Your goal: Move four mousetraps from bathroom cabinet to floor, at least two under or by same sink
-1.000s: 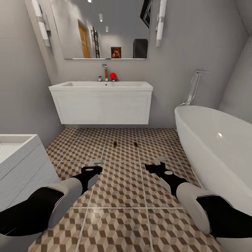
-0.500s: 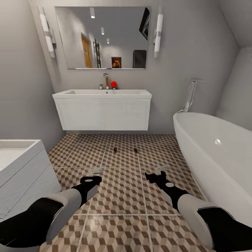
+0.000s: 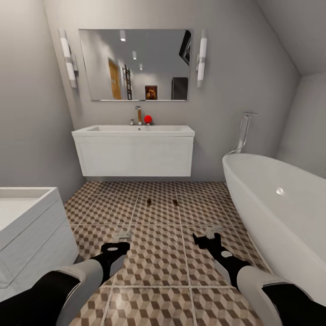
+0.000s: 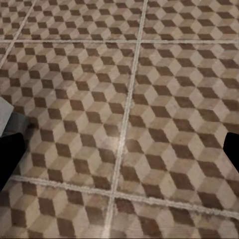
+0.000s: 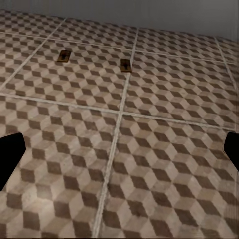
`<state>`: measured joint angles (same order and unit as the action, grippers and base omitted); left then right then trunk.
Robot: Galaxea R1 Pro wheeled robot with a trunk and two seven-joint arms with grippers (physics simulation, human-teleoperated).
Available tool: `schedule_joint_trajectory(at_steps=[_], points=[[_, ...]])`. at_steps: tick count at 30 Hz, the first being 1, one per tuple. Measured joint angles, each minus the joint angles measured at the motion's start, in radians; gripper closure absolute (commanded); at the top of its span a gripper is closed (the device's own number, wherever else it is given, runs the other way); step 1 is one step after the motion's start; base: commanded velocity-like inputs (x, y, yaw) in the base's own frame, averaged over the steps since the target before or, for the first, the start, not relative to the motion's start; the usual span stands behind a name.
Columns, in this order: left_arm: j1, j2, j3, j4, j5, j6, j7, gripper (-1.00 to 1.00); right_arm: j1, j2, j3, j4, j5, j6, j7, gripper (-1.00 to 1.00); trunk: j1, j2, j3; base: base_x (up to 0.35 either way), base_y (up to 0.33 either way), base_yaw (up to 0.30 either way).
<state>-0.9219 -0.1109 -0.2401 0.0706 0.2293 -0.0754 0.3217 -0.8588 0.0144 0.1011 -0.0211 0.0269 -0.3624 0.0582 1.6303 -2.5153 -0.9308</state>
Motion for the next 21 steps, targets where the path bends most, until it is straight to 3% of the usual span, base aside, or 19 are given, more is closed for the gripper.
schedule_joint_trajectory(at_steps=[6,21], points=[[0.034,0.004,0.000,0.000,0.000,-0.009,0.000,-1.00,0.030,-0.014,0.002,0.000,0.000,-0.051,0.000,-1.00,-0.003,0.001,0.023,0.000,0.000,0.000],[0.106,0.017,0.000,0.000,0.001,-0.054,0.000,-1.00,0.110,-0.017,0.002,0.000,0.000,-0.122,0.019,-1.00,-0.009,0.005,0.081,0.000,0.000,0.000]])
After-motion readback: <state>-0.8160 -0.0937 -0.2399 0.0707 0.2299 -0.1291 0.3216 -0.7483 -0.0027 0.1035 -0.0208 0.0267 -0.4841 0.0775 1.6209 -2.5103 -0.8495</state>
